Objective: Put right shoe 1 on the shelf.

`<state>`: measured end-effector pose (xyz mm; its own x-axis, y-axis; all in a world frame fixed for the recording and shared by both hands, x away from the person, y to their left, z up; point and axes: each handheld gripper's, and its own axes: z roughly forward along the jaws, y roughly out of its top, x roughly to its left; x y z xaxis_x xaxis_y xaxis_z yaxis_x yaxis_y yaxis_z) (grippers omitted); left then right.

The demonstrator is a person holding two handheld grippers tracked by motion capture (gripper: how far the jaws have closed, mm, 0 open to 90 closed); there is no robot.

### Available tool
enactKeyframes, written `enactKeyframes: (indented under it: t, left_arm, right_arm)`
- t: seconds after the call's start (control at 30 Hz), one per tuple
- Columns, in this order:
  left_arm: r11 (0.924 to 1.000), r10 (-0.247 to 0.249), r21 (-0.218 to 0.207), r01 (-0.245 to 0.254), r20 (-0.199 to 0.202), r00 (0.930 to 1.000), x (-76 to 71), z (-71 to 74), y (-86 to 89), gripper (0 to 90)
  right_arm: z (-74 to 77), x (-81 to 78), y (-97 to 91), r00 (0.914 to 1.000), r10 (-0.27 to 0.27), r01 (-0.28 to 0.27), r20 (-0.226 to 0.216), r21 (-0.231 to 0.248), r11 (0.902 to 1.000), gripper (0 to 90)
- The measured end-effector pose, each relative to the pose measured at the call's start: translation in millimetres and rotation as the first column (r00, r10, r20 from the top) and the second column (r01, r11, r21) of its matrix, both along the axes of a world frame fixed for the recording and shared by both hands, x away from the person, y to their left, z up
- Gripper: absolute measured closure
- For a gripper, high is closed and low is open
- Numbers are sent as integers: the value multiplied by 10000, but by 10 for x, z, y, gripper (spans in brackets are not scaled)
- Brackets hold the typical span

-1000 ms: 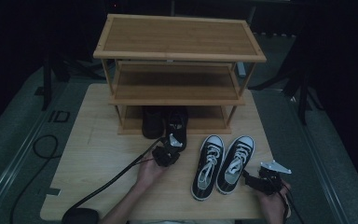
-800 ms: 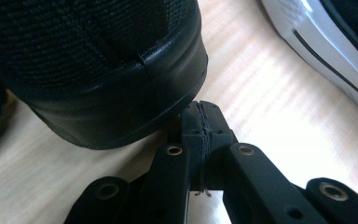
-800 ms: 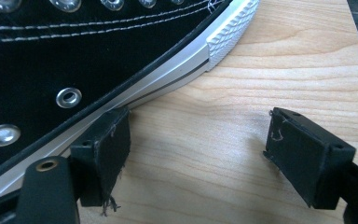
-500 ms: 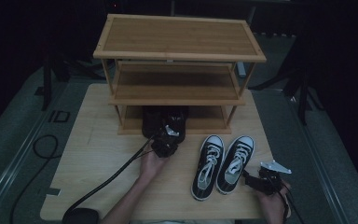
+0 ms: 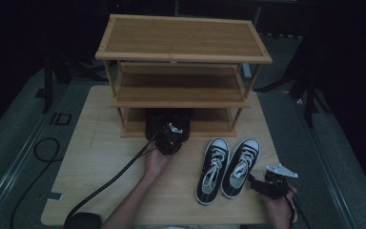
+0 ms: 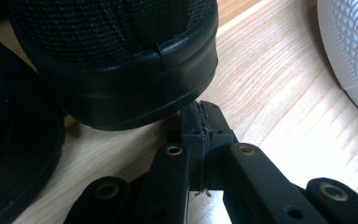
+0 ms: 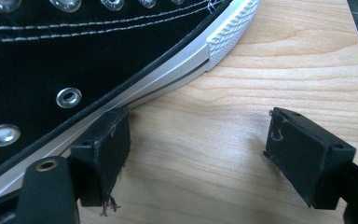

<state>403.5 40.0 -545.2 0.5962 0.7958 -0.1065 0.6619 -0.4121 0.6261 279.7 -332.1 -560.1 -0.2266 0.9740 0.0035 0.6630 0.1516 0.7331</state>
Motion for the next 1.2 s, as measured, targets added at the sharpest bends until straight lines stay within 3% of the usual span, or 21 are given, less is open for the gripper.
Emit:
enactKeyframes:
  t: [0.13, 0.23, 0.37, 0.73, 0.97, 1.2]
  left_arm:
    - [9988, -499, 5, 499, 106, 9987, -48, 25, 39, 784]
    - [9976, -574, -375, 578, 123, 9983, -85, 63, 109, 732]
    - [9970, -610, -456, 621, 254, 9978, -148, 77, 223, 688]
    - [9955, -641, -677, 661, 318, 9974, -317, 16, 499, 658]
    - [9954, -770, -551, 786, 302, 9966, -364, -50, 513, 642]
    - [9937, -654, -886, 686, 382, 9971, -391, -76, 534, 610]
  right_arm:
    - [0, 0, 0, 10000, -1, 1, -1, 1, 10000, 216]
    - [0, 0, 0, 10000, 0, 0, -1, 0, 10000, 216]
    - [0, -1, 0, 10000, -2, 2, -1, -1, 10000, 216]
    - [0, 0, 0, 10000, 1, -1, -2, -3, 10000, 216]
    - [0, 0, 0, 10000, 0, 0, -4, 1, 10000, 216]
    - [0, 0, 0, 10000, 2, -2, -2, -1, 10000, 215]
